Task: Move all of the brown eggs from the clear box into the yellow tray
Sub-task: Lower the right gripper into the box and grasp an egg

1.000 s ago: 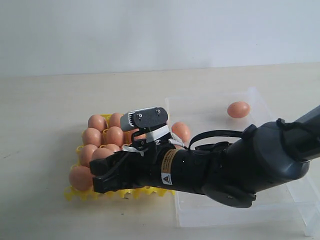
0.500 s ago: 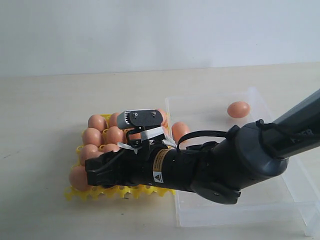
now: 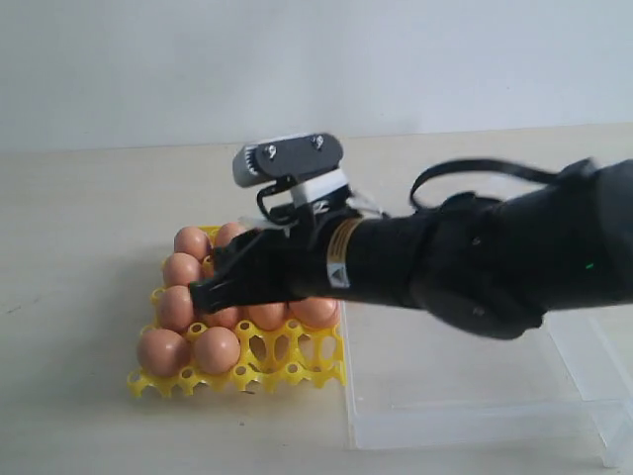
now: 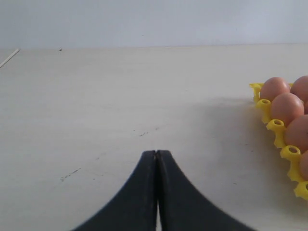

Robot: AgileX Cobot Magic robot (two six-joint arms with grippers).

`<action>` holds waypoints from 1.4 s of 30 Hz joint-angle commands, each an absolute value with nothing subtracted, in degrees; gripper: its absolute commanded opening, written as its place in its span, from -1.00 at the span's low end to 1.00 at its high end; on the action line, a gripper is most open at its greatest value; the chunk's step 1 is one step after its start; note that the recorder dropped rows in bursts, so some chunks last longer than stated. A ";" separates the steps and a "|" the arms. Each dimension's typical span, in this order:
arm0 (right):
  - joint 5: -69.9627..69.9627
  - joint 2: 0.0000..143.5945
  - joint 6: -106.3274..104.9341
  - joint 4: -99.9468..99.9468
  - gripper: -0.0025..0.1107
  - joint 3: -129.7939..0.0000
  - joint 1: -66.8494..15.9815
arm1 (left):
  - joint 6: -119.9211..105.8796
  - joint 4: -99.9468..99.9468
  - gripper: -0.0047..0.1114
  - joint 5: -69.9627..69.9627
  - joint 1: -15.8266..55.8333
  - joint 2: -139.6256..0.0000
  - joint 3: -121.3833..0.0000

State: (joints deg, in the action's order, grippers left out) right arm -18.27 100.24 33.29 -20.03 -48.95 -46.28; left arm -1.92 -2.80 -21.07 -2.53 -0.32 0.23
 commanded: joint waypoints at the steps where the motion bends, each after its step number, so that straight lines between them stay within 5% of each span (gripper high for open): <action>1: 2.00 93.44 16.17 -13.59 -0.79 -52.13 -42.82 | -1.61 -3.11 -0.92 -20.27 -2.24 0.00 0.00; 5: 11.93 92.94 14.40 -14.01 -0.96 -55.80 -35.92 | -1.61 -3.11 -0.92 -20.27 -2.24 0.00 0.00; 11: 17.51 96.86 14.78 -9.79 -0.93 -61.04 -27.67 | -1.61 -3.11 -0.92 -20.27 -2.24 0.00 0.00; 21: 21.05 109.86 -7.71 23.49 0.03 -66.89 -24.87 | -1.61 -3.11 -0.92 -20.27 -2.24 0.00 0.00; 42: 14.82 117.00 -10.94 27.02 -0.01 -69.09 -24.74 | -1.61 -3.11 -0.92 -20.27 -2.24 0.00 0.00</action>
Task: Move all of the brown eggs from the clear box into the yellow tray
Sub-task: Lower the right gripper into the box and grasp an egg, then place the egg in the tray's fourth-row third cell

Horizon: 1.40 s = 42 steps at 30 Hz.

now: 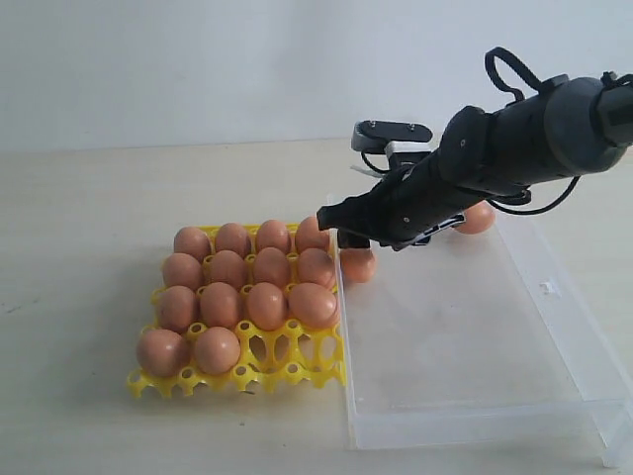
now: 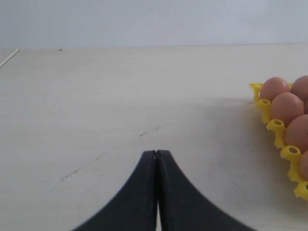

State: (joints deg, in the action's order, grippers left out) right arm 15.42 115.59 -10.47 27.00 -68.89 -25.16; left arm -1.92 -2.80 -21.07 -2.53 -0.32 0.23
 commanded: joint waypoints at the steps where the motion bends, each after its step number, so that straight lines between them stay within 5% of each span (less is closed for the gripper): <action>1: 14.72 117.48 -10.94 27.02 -0.01 -69.09 -24.74 | -1.61 -3.11 -0.92 -20.27 -2.24 0.00 0.00; 6: 16.71 119.73 -11.60 27.02 -0.17 -71.50 -24.74 | -1.61 -3.11 -0.92 -20.27 -2.24 0.00 0.00; 11: 19.94 119.46 -12.70 26.56 -0.95 -73.26 -24.74 | -1.61 -3.11 -0.92 -20.27 -2.24 0.00 0.00; 21: -8.34 103.95 -8.35 20.42 -0.96 -52.82 -31.82 | -1.61 -3.11 -0.92 -20.27 -2.24 0.00 0.00; 27: -22.75 98.58 18.15 -2.23 -0.96 -43.80 -39.13 | -1.61 -3.11 -0.92 -20.27 -2.24 0.00 0.00; 42: -44.17 111.04 39.84 -20.92 -0.96 -38.40 -42.33 | -1.61 -3.11 -0.92 -20.27 -2.24 0.00 0.00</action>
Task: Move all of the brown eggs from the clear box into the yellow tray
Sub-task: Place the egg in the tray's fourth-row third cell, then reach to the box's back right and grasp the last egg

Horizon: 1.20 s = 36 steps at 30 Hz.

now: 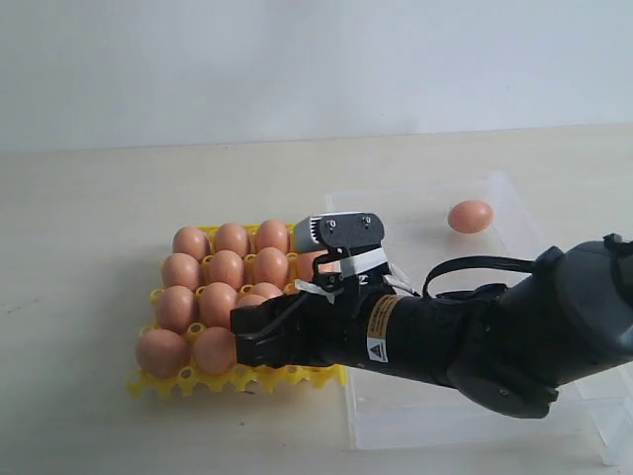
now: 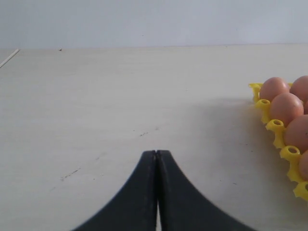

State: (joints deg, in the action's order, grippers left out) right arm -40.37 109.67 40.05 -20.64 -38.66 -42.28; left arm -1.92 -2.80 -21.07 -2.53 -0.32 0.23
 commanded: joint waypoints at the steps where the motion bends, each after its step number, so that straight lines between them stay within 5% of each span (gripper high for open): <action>1: -44.72 111.20 38.48 -20.76 -0.94 -38.40 -42.33 | -1.61 -3.11 -0.92 -20.27 -2.24 0.00 0.00; 3: -44.93 111.20 35.02 -20.09 -0.78 -38.40 -42.33 | -1.61 -3.11 -0.92 -20.27 -2.24 0.00 0.00; 9: -43.03 111.20 34.47 -17.93 0.11 -38.40 -42.33 | -1.61 -3.11 -0.92 -20.27 -2.24 0.00 0.00; 12: -40.97 108.73 34.47 -18.36 0.06 -38.40 -42.33 | -1.61 -3.11 -0.92 -20.27 -2.24 0.00 0.00; 17: -6.59 90.64 22.88 -14.29 -0.59 -42.92 -40.20 | -1.61 -3.11 -0.92 -20.27 -2.24 0.00 0.00; 23: 16.72 88.84 22.17 -13.71 -0.92 -52.27 -31.46 | -1.61 -3.11 -0.92 -20.27 -2.24 0.00 0.00; 29: 26.64 93.41 19.92 -15.72 -0.96 -60.31 -22.55 | -1.61 -3.11 -0.92 -20.27 -2.24 0.00 0.00; 36: 34.17 100.56 -21.02 -19.45 -0.74 -67.69 -20.48 | -1.61 -3.11 -0.92 -20.27 -2.24 0.00 0.00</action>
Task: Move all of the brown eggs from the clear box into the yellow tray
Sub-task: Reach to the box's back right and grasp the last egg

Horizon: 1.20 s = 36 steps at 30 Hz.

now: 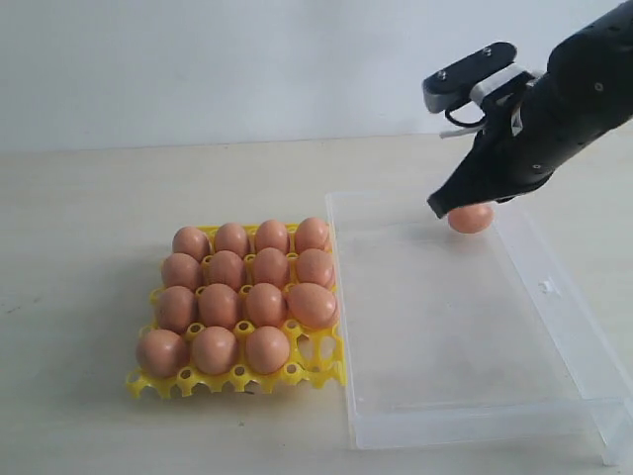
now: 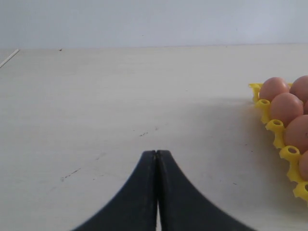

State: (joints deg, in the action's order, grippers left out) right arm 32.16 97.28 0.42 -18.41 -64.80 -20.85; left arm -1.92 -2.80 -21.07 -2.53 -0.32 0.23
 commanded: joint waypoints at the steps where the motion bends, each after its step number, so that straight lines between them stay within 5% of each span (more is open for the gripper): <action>1: 33.24 101.36 -25.71 -19.45 -0.67 -67.86 -20.48 | -1.61 -3.11 -0.92 -20.27 -2.24 0.00 0.00; 9: 28.95 106.66 -36.37 -20.65 -0.06 -67.83 -16.62 | -1.61 -3.11 -0.92 -20.27 -2.24 0.00 0.00; 22: 20.80 107.71 -61.39 -17.93 -0.05 -65.01 -13.83 | -1.61 -3.11 -0.92 -20.27 -2.24 0.00 0.00; 36: 13.70 113.30 -61.98 -15.33 0.17 -65.01 -13.20 | -1.61 -3.11 -0.92 -20.27 -2.24 0.00 0.00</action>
State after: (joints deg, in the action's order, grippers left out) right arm 15.95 112.52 -61.74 -15.83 -65.24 -13.61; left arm -1.92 -2.80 -21.07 -2.53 -0.32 0.23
